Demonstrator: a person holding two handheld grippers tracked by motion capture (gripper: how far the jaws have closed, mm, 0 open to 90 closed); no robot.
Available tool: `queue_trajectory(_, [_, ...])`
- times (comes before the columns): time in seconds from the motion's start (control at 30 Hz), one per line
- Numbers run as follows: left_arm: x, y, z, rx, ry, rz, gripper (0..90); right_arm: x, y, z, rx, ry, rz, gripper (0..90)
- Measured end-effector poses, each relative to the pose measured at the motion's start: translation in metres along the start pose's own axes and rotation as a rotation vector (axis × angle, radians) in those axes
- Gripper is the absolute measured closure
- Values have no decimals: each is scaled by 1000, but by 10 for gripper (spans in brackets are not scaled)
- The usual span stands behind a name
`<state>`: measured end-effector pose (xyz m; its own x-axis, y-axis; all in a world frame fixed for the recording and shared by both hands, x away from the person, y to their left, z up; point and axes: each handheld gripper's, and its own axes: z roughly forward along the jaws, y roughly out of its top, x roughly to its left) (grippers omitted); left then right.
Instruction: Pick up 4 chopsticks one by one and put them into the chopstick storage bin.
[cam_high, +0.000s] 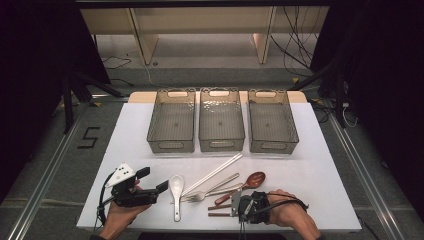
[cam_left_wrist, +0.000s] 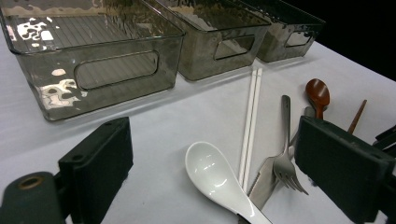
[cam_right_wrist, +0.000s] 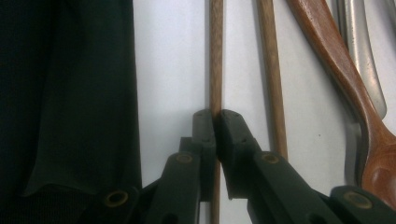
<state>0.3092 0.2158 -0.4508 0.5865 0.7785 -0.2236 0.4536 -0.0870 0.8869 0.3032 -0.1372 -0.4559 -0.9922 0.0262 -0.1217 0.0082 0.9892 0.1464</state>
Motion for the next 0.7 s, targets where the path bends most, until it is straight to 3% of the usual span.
queue_trajectory(0.2, [0, 0, 0, 0, 1, 0, 110, -1, -2, -4, -17, 12, 6, 856])
queue_trajectory(0.3, [0, 0, 0, -1, 0, 0, 110, -3, -4, -11, -44, -3, 19, 857])
queue_trajectory(0.43, [0, 0, 0, 0, 2, -1, 110, -6, -7, -21, -79, -45, 44, 857])
queue_trajectory(0.53, [0, 0, 0, 0, 1, 0, 110, -10, -8, -30, -143, -87, 94, 857])
queue_trajectory(0.7, [0, 0, 0, 4, 1, -1, 110, -15, -5, -38, -168, -130, 102, 857])
